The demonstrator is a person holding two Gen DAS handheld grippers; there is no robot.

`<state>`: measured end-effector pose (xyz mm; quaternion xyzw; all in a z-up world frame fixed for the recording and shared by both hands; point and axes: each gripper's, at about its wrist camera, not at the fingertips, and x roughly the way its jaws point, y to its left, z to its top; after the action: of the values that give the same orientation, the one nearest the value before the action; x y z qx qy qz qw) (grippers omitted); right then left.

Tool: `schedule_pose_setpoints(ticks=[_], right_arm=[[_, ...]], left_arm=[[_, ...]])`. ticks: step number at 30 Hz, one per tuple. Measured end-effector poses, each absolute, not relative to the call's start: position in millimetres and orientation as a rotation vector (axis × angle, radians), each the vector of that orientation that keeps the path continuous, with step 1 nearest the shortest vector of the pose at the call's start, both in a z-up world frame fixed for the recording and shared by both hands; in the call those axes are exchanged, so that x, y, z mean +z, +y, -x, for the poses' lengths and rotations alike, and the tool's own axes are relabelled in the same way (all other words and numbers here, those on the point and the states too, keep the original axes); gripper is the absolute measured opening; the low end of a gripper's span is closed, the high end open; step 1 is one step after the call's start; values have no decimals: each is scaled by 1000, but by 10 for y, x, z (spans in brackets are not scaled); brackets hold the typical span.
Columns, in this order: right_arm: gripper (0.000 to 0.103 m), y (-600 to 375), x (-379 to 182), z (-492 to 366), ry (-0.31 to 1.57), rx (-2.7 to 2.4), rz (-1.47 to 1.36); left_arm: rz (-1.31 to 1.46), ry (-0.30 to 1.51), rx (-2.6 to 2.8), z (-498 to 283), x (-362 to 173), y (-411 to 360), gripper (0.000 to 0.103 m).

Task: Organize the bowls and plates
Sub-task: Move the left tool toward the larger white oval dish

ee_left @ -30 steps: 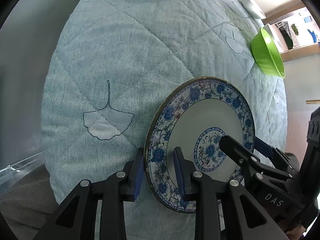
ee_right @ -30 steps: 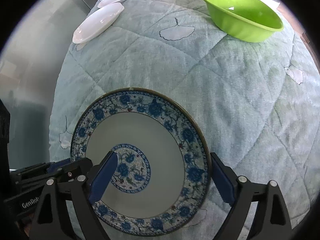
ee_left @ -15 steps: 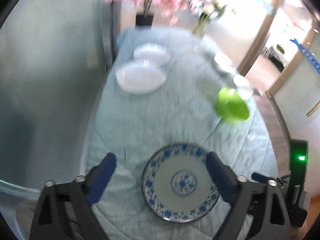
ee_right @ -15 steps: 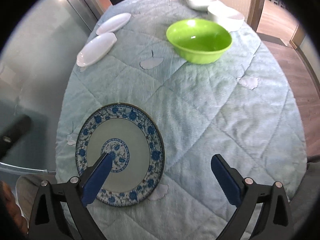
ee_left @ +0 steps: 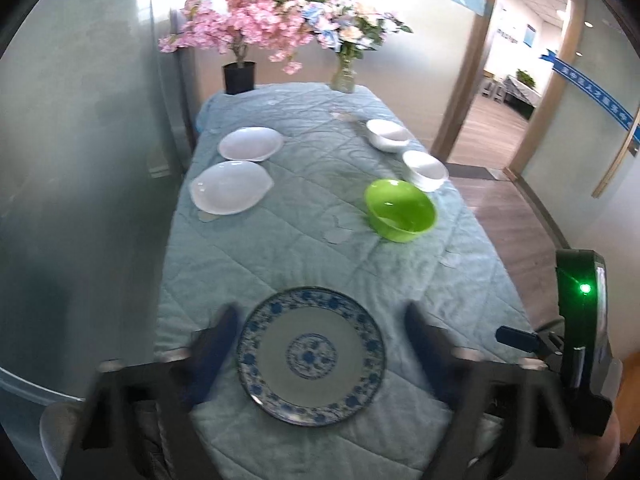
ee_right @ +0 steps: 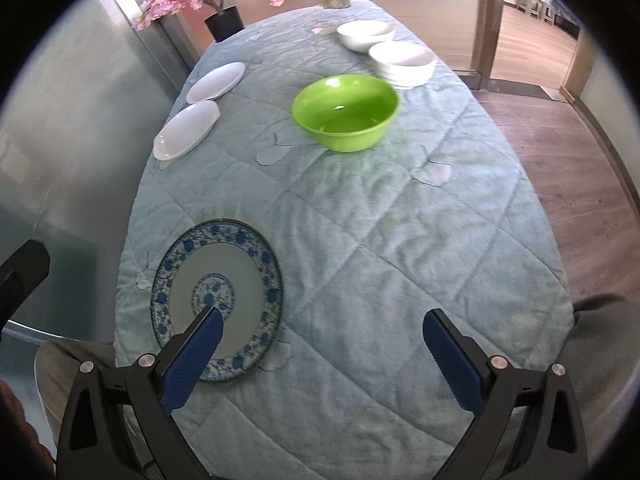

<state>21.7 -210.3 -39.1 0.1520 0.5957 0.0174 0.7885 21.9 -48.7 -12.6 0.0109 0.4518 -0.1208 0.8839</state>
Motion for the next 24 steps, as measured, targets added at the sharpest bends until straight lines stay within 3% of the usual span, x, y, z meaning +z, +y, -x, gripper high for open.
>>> schedule_pose_setpoints(ticks=[1,2,5,7,10,13,23,24], right_arm=[[90,-2133,-380,-191,1282,35,-325],[83,-2156,-373,-171,1283,32,-320],[77,-2238,-346,-96,1273,34,-328],[77,-2301,-333,-45,1260,42,-344],[89,-2370,-323,3,1247,45,-350],[102,-2433,-276,40,1217,37,-359],[102,-2563,-185,93,1197,27,-343],[100,-2584,-192,108,1199,23,-341]], left_arm=[[-20,952,-262,-215,-138,-514,42],[-9,961,-263,-209,-140,-535,40],[4,929,-234,-143,-78,-566,46],[-4,907,-209,-104,-20,-578,83],[-12,840,-185,-20,128,-585,99],[-38,819,-182,22,220,-645,102],[-58,822,-195,106,354,-776,101],[-63,835,-181,109,347,-791,92]])
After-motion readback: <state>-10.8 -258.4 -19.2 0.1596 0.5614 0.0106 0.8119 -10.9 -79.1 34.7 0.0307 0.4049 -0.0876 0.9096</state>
